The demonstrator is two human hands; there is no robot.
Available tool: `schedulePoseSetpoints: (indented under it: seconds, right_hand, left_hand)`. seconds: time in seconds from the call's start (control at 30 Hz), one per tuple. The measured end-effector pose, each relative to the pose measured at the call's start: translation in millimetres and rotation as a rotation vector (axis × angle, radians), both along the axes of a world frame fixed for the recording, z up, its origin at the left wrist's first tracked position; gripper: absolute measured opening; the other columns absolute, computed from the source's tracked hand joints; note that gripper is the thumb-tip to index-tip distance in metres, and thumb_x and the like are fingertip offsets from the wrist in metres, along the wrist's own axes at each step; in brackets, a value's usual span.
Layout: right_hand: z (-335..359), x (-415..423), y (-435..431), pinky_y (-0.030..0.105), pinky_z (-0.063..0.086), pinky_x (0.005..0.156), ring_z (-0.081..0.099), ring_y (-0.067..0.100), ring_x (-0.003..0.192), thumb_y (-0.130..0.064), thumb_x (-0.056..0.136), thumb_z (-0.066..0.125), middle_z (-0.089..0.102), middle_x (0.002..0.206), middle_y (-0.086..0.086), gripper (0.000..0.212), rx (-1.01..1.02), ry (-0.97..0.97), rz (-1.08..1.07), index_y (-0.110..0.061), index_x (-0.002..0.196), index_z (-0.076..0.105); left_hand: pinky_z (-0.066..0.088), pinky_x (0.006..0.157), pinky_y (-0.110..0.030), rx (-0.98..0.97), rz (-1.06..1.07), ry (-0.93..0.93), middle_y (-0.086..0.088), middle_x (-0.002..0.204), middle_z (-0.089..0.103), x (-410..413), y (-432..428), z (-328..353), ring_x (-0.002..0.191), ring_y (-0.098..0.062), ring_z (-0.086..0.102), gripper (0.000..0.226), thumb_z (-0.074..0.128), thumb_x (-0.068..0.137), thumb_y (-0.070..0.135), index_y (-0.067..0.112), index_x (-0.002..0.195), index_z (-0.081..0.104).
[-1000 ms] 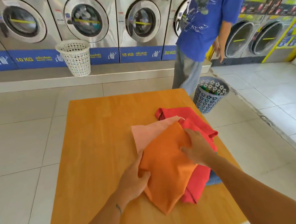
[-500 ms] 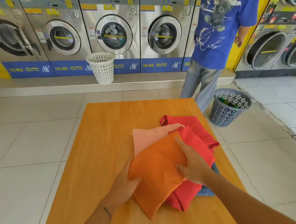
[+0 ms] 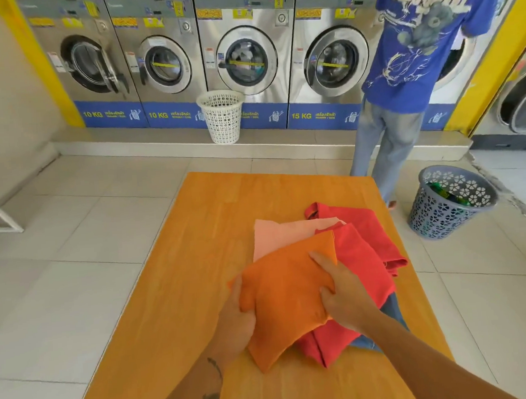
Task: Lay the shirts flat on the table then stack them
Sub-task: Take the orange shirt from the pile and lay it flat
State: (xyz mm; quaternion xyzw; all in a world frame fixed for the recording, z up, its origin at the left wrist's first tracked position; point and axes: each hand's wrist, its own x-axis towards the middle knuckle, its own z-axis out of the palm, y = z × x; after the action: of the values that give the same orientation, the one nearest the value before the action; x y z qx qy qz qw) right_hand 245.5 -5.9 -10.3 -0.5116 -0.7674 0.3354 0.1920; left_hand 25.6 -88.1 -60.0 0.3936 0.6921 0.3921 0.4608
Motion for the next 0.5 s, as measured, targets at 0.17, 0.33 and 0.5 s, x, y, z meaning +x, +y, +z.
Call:
schedulePoseSetpoints:
  seconds: [0.17, 0.33, 0.5]
  right_hand:
    - [23.8, -17.5, 8.2, 0.014, 0.037, 0.095, 0.048, 0.001, 0.12, -0.002, 0.08, 0.05, 0.049, 0.136, -0.018, 0.073, 0.038, 0.071, 0.03, -0.044, 0.139, 0.044]
    - [51.2, -69.5, 45.8, 0.013, 0.035, 0.1, 0.044, -0.008, 0.121, 0.002, 0.084, 0.051, 0.046, 0.133, -0.028, 0.073, 0.043, 0.153, 0.01, -0.046, 0.138, 0.044]
    - [46.8, -145.3, 105.3, 0.03, 0.038, 0.106, 0.045, 0.013, 0.126, 0.002, 0.088, 0.054, 0.045, 0.14, -0.003, 0.069, 0.037, 0.158, -0.076, -0.039, 0.142, 0.041]
  left_hand:
    - [0.033, 0.102, -0.016, 0.077, 0.097, 0.028, 0.013, 0.148, 0.037, -34.0, 1.2, 5.7, 0.123, 0.002, 0.043, 0.063, 0.043, 0.096, 0.007, 0.04, 0.149, 0.032]
    - [0.039, 0.076, -0.007, 0.247, 0.116, 0.183, 0.027, 0.118, 0.046, -97.6, 46.6, 31.5, 0.098, 0.016, 0.048, 0.055, 0.041, 0.098, 0.017, 0.062, 0.13, 0.042]
    - [0.039, 0.085, -0.008, 0.385, 0.128, 0.341, 0.013, 0.115, 0.048, -172.6, 119.8, 44.8, 0.101, 0.005, 0.049, 0.045, 0.04, 0.098, 0.009, 0.039, 0.123, 0.063]
